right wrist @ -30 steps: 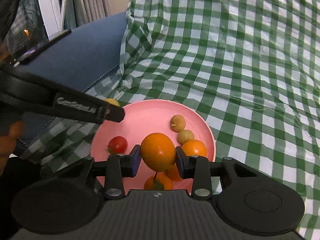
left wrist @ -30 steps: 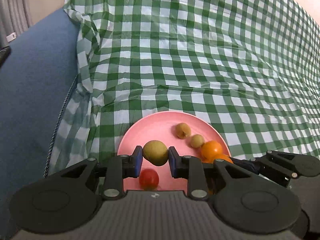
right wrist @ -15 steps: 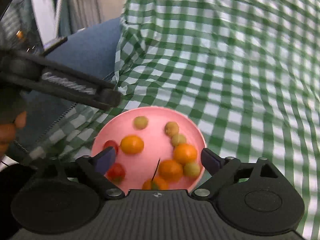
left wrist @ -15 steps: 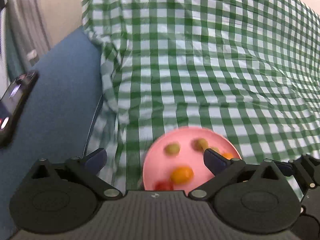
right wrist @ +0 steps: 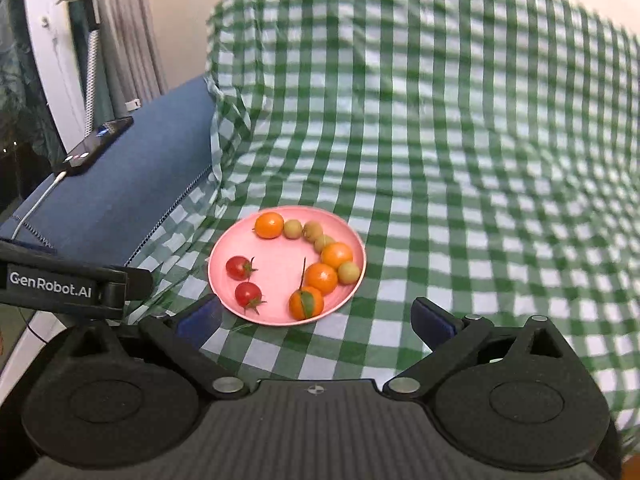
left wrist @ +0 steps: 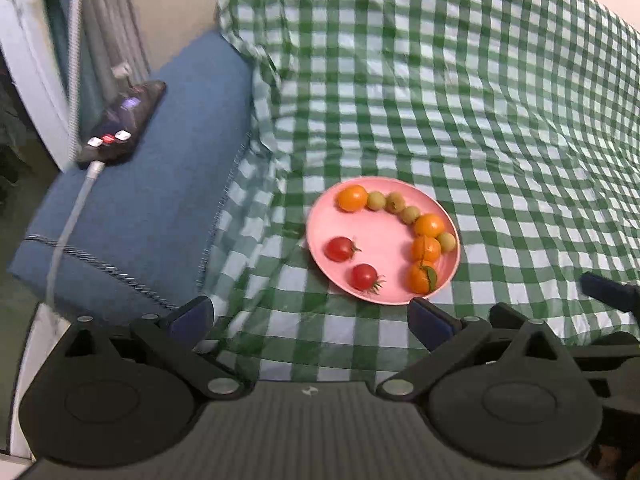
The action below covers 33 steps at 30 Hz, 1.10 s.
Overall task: Organize fruits
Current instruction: 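Lift both open tools away from the pink plate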
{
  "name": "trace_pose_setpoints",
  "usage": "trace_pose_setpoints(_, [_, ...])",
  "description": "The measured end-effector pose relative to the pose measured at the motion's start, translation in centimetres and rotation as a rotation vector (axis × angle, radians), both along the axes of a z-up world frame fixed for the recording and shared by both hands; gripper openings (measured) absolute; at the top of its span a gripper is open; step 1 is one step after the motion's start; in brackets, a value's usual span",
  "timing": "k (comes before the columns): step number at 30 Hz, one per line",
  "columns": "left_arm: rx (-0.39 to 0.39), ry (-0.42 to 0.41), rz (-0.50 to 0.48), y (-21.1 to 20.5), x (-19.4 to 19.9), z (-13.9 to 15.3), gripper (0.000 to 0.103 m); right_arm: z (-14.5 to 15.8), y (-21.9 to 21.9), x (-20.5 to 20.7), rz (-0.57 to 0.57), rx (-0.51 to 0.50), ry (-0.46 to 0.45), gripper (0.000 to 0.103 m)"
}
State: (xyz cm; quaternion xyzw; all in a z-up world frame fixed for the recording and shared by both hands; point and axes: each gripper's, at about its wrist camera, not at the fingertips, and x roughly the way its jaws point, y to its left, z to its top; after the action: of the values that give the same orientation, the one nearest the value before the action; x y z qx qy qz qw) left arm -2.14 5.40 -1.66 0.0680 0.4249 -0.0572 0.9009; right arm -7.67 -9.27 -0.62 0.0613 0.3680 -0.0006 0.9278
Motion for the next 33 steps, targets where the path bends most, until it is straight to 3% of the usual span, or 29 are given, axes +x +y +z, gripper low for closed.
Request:
trace_pose_setpoints(10, [-0.005,-0.062,0.023,0.3,-4.2,2.0,0.103,2.1,0.5,-4.0,-0.02,-0.06,-0.071,0.102])
trace_pose_setpoints(18, [-0.023,-0.02,0.033,1.1,-5.1,2.0,0.103,2.9,0.7,-5.9,-0.043,-0.092,-0.096,0.102])
trace_pose_setpoints(24, [0.067,0.018,0.121,1.7,-5.0,0.8,0.103,3.3,1.2,-6.2,-0.043,-0.112,-0.121,0.102])
trace_pose_setpoints(29, [0.056,-0.06,0.129,2.6,-5.8,1.5,0.103,3.5,1.3,-6.4,-0.047,-0.121,-0.138,0.102])
trace_pose_setpoints(31, [0.089,-0.103,0.172,2.7,-6.0,1.5,0.103,3.5,1.3,-6.4,-0.045,-0.122,-0.138,0.102])
trace_pose_setpoints(33, [0.107,-0.09,0.173,2.7,-5.5,1.3,0.103,3.5,1.5,-6.4,-0.047,-0.123,-0.137,0.102])
